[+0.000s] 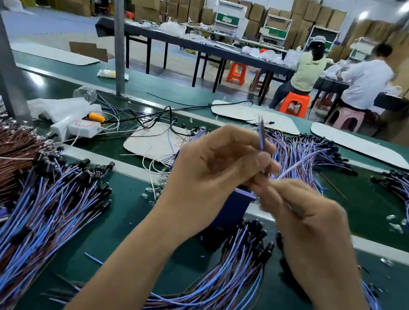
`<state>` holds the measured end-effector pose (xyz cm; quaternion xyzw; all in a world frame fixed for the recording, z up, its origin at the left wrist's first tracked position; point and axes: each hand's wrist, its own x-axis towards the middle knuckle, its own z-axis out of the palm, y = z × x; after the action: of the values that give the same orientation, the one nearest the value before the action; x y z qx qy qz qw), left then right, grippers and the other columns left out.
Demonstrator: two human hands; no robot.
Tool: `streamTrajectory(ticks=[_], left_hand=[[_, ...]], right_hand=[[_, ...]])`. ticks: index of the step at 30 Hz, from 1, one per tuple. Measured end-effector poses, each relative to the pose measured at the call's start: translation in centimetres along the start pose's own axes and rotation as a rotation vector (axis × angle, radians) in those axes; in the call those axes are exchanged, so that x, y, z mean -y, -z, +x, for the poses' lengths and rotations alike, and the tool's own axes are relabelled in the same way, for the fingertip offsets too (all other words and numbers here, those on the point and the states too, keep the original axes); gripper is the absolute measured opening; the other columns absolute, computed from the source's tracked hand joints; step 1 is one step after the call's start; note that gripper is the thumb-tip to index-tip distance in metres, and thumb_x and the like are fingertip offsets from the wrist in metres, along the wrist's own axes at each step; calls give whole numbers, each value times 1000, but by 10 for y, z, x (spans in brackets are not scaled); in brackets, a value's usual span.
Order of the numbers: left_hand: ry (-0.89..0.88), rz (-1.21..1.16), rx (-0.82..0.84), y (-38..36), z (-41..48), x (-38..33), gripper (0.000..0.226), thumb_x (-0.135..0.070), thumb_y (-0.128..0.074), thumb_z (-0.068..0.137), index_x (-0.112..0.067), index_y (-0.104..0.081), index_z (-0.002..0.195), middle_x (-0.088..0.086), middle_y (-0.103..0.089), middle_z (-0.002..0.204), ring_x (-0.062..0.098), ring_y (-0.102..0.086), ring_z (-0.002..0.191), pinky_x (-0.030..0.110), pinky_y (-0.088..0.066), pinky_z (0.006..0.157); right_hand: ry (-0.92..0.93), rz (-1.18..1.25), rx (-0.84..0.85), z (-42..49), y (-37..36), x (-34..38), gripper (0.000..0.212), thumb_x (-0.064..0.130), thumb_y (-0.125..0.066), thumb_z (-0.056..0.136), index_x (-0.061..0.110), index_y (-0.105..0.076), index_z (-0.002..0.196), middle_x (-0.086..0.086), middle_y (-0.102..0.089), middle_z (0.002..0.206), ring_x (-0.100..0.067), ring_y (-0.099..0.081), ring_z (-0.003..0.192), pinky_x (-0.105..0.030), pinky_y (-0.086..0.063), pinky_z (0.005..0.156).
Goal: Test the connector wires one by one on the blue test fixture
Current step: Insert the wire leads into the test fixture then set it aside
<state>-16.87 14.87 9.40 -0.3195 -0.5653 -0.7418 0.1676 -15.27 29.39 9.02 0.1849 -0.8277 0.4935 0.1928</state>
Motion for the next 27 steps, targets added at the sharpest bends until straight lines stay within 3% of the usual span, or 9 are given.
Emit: streamTrajectory(ticks=[2,4,8,14,27], left_hand=[[193,-30,-63,7,-1,8,6,-17,-65,77,-13,-65,81,3,-71,72,11,-61,55,21,-53,57],[375,29,-83,16,0,19,7,-15,-66,78,-9,-65,78,7,-71,70,11,-59,51,20,-52,53],[559,194,47,35,5,31,5,-7,-67,84,-5,-67,79,12,-67,69,12,-60,53,18,-52,55],[601,209,36,40,5,42,12,-2,-65,84,-8,-67,73,1,-68,60,4,-63,54,12,-50,53],[630,277,19,39,3,46,6,-6,-68,84,-6,-68,78,2,-69,61,7,-64,53,16,-53,54]], right_hand=[[-180,24,222,-1,-3,-3,17,46,-58,78,38,-73,79,6,-72,77,-6,-62,61,-21,-53,61],[-317,84,350,1,-7,-11,12,25,-63,87,27,-74,84,-5,-73,75,-12,-59,55,-24,-54,56],[-402,273,318,7,-13,-19,18,2,-62,89,11,-70,76,-15,-71,68,-17,-61,50,-23,-53,51],[-456,468,142,18,-35,-23,10,0,-65,83,0,-59,75,-8,-65,53,-14,-58,41,-20,-51,43],[-490,398,70,20,-37,-36,11,-4,-69,80,3,-62,75,-6,-68,58,-13,-66,54,-20,-54,49]])
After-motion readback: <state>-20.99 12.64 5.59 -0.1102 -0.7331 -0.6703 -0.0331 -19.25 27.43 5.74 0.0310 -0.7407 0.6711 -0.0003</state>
